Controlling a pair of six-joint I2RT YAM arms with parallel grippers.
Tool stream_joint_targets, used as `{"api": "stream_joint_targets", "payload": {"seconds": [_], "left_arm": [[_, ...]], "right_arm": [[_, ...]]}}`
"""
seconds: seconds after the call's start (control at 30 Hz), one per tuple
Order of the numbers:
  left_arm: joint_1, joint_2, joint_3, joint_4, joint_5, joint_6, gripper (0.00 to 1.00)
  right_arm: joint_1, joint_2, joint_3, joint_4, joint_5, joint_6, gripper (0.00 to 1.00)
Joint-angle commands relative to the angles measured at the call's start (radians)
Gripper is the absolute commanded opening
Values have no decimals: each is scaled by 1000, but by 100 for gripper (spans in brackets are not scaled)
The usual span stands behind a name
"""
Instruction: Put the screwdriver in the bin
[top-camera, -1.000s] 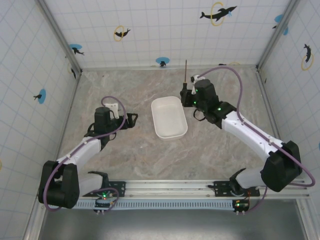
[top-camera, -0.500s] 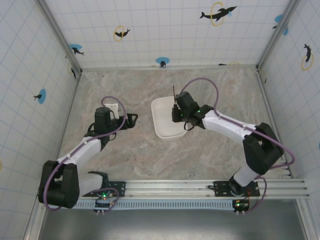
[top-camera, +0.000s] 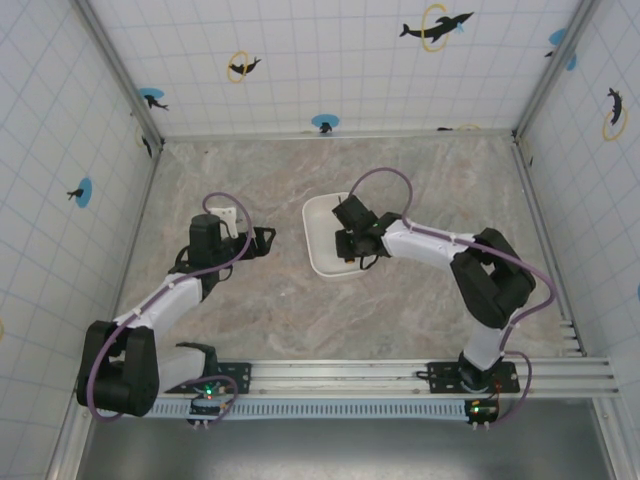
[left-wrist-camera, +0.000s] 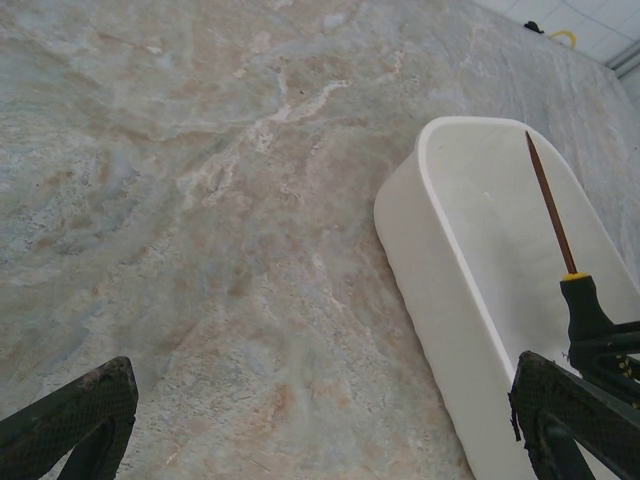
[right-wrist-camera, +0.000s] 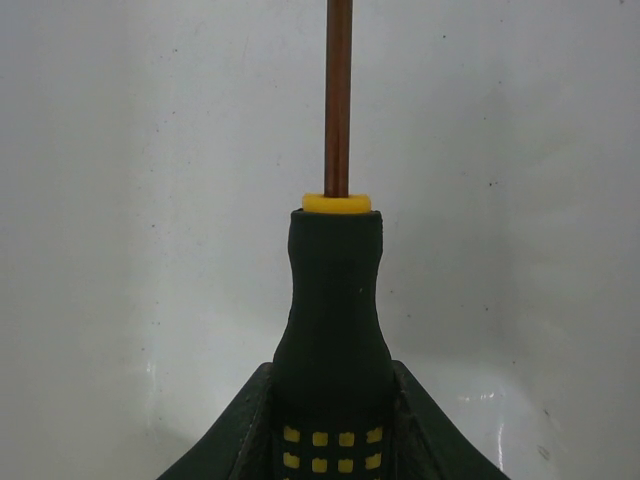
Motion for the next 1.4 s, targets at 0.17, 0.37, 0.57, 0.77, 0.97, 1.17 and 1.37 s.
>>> {"api": "stream_joint_targets", "payload": {"seconds": [0.17, 0.37, 0.57, 0.77, 0.97, 1.17, 1.37], "left_arm": [[-9, -8, 12, -11, -9, 8, 97], [-9, -5, 10, -11, -12, 7, 97], [-7, 0, 6, -10, -13, 9, 98], [-9, 2, 6, -11, -18, 14, 97], [-9, 12, 8, -8, -16, 17, 97], [-11, 14, 8, -8, -15, 22, 98], [-9, 13, 9, -9, -16, 25, 98]], "right_arm": [[9, 63, 53, 11, 6, 8, 0], [13, 96, 72, 9, 6, 7, 0], [20, 122, 90, 9, 6, 8, 1], [22, 141, 99, 6, 12, 8, 8], [22, 149, 103, 2, 15, 8, 22], [23, 146, 102, 1, 22, 7, 35], [22, 134, 105, -13, 46, 4, 50]]}}
